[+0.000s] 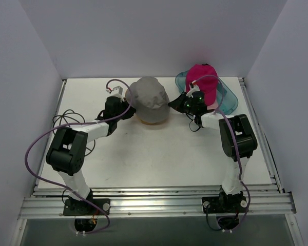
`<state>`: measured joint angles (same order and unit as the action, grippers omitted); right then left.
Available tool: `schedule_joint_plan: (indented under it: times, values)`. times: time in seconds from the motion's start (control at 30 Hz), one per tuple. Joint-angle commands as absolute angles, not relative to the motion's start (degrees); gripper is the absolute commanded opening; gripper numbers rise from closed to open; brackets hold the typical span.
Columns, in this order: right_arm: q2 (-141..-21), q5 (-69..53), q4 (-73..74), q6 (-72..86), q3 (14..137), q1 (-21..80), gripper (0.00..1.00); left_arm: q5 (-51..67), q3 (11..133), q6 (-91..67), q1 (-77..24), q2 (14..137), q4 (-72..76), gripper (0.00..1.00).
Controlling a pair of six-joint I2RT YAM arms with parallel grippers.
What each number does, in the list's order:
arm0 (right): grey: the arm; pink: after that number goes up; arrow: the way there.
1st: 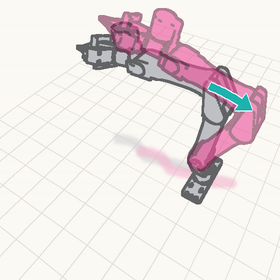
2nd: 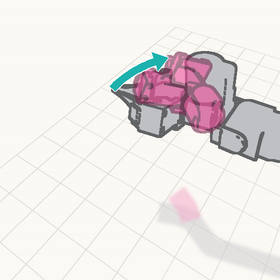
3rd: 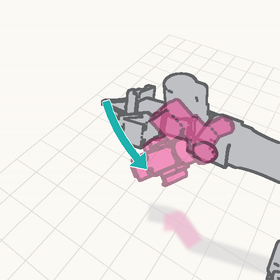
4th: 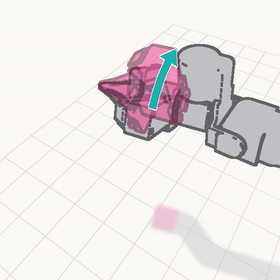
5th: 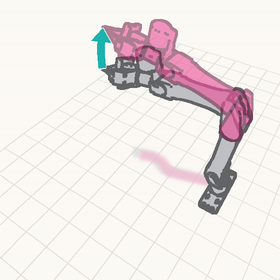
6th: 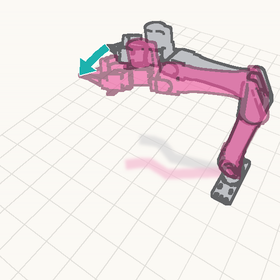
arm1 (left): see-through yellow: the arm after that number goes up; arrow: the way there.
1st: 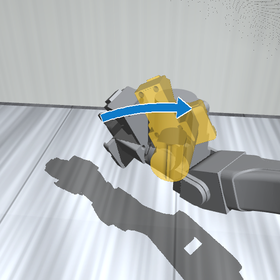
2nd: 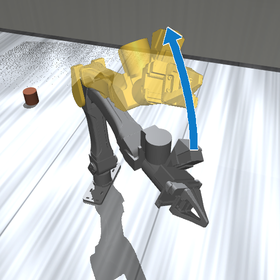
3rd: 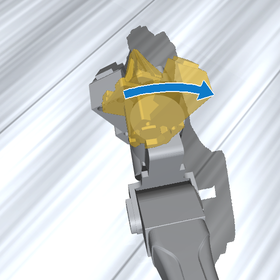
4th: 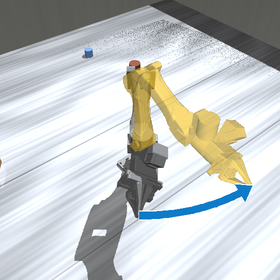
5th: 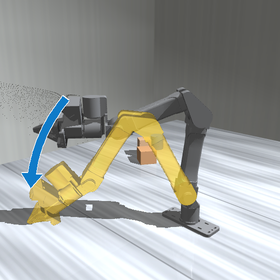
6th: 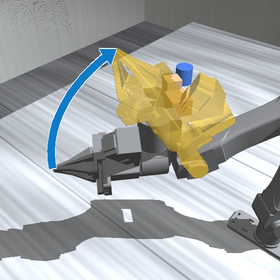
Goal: Stack the hats
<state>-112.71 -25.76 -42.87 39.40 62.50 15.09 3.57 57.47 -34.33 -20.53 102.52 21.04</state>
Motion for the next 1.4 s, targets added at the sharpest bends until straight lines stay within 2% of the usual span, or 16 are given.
schedule_joint_plan:
  times: [0.0,0.17,0.2,0.33,0.5,0.63,0.73,0.8,0.83,0.87,0.9,0.97,1.27,1.37]
  values:
    - [-109.6,-26.1,-42.5,37.8,64.3,15.3,0.00,1.0,58.8,-33.3,-20.4,104.2,17.8,0.02]
    - [-110.1,-25.4,-40.4,37.0,65.7,15.3,0.00,0.5,59.0,-32.6,-20.4,101.0,14.7,0.04]
    - [-110.1,-25.3,-39.7,36.7,66.0,15.3,0.00,-1.0,59.2,-32.5,-20.3,100.1,13.4,0.12]
    - [-108.8,-24.2,-36.2,35.3,67.5,15.2,0.18,-5.4,62.0,-32.8,-20.3,94.4,4.2,0.43]
    - [-104.9,-21.5,-32.4,34.1,67.3,15.3,0.29,-7.1,64.0,-31.6,-20.6,87.3,-3.6,0.59]
    - [-101.6,-19.3,-28.8,33.0,66.9,15.3,0.31,-7.0,64.4,-30.4,-20.8,83.0,-6.9,0.63]
    - [-96.9,-17.2,-25.6,32.3,66.4,15.2,0.31,-7.9,64.7,-28.5,-22.5,78.9,-10.0,0.70]
    - [-94.1,-15.4,-23.7,31.6,65.6,15.6,0.31,-9.7,65.4,-26.7,-23.9,76.7,-11.9,0.79]
    - [-91.1,-13.6,-21.8,30.9,65.1,15.6,0.32,-10.4,65.7,-25.8,-25.2,74.4,-14.4,0.91]
    - [-89.4,-12.5,-21.0,30.3,64.6,16.1,0.33,-11.0,66.1,-25.6,-25.7,73.1,-15.6,0.98]
    - [-88.0,-11.6,-20.2,29.6,63.7,16.3,0.34,-11.9,66.7,-25.4,-26.3,71.9,-16.9,0.94]
    - [-84.6,-9.3,-16.5,27.7,63.9,16.8,0.39,-12.6,66.6,-25.0,-28.1,68.0,-19.0,0.94]
    - [-74.3,-5.8,-9.5,24.7,62.8,22.5,0.44,-11.8,60.8,-20.9,-38.2,55.1,-18.5,0.94]
    - [-70.8,-3.9,-8.2,24.2,61.2,24.7,0.50,-12.1,58.3,-19.5,-42.5,53.5,-15.8,0.94]
